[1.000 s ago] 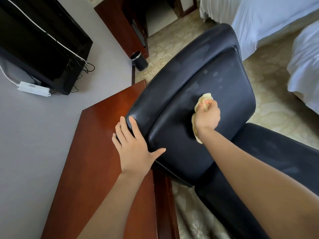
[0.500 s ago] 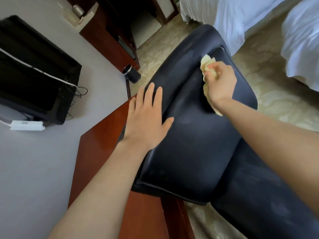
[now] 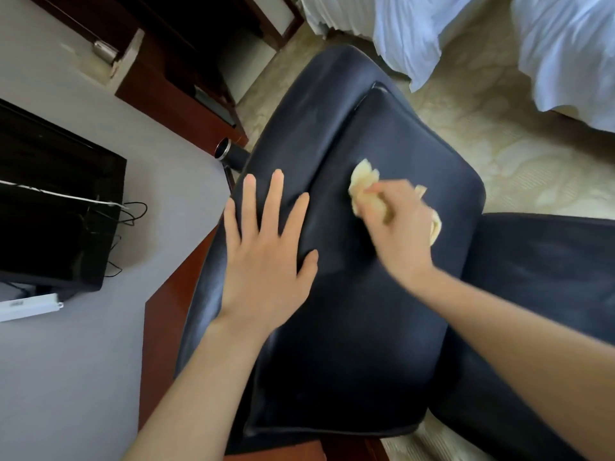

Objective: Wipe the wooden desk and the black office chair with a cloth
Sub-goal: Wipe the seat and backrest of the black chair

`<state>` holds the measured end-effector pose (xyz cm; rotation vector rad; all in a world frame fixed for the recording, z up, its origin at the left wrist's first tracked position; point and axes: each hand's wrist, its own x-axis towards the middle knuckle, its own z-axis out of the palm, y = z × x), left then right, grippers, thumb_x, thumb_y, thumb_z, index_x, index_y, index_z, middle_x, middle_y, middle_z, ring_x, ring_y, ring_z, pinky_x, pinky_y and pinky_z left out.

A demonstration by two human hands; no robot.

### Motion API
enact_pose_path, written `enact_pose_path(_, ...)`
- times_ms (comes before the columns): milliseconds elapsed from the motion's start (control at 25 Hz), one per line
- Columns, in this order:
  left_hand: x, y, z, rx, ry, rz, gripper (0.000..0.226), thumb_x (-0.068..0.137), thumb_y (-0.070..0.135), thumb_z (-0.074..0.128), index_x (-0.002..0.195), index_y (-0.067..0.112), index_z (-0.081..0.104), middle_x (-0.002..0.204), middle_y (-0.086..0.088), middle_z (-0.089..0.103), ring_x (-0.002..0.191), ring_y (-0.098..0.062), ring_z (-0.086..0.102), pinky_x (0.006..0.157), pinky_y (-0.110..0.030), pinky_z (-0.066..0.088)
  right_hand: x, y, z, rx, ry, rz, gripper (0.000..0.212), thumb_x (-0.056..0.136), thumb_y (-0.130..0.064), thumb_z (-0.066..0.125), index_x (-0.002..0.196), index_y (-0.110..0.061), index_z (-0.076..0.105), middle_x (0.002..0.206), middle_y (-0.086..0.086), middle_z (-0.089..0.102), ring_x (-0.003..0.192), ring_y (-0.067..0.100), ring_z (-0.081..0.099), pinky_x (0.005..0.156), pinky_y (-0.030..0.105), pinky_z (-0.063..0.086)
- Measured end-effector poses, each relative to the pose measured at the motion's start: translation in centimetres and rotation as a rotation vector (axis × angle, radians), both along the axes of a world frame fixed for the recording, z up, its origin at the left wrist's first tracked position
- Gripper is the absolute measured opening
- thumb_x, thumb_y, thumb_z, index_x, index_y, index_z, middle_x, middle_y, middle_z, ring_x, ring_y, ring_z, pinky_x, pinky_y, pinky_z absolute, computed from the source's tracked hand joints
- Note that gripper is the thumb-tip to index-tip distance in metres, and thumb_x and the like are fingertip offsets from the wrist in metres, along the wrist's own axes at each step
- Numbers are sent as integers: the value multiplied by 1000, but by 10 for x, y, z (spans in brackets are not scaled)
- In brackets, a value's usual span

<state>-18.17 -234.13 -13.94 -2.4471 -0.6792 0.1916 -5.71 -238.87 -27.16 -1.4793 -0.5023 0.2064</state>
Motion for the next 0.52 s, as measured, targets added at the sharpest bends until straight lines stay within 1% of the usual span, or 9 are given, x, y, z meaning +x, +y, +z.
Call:
enact_pose_path(80,-2,-6,-10,59,35,-47,69,87,43,50,147,15,32,158,-16,15,145,-40,8,113,-59,8,-39,-23,-21,39,-82,146,12,79,-5,63,86,-14,66,87,-9,56,83,7,48,82,6,31)
enact_pose_path(160,1,-18,-26,60,44,-90,66,87,43,46,145,14,35,157,-15,18,145,-38,12,112,-60,8,-67,-45,-42,85,-192,267,15,77,-3,64,89,-10,68,89,-3,62,84,16,54,85,15,36)
enact_pose_path(240,9,-34,-50,11,81,-119,67,85,42,47,145,14,37,158,-13,19,145,-37,12,113,-60,7,-90,-67,-64,139,-281,361,15,79,-6,63,92,-12,65,96,1,61,85,16,53,84,19,38)
enact_pose_path(320,17,-50,-73,-48,117,-133,67,86,41,50,146,15,35,158,-10,18,146,-34,10,114,-59,5,-112,-89,-86,195,-344,469,9,84,-9,61,89,-16,57,99,1,56,80,19,52,80,22,40)
enact_pose_path(400,30,-64,-97,-94,138,-128,67,87,40,51,147,15,33,159,-8,17,147,-33,8,114,-57,4,-128,-115,-121,214,-406,553,2,89,-12,59,89,-14,58,101,2,55,78,20,53,81,22,42)
enact_pose_path(480,44,-74,-121,-130,164,-124,67,89,41,50,149,16,29,160,-7,12,147,-31,2,115,-56,-1,-131,-137,-159,144,-385,566,5,91,-14,56,93,-14,61,104,-1,52,83,18,53,84,19,41)
enact_pose_path(520,49,-77,-131,-143,168,-126,68,90,41,48,150,16,26,160,-7,8,147,-31,-1,115,-55,-4,-128,-144,-175,74,-307,545,7,91,-13,55,95,-16,59,106,-4,50,86,16,53,84,18,41)
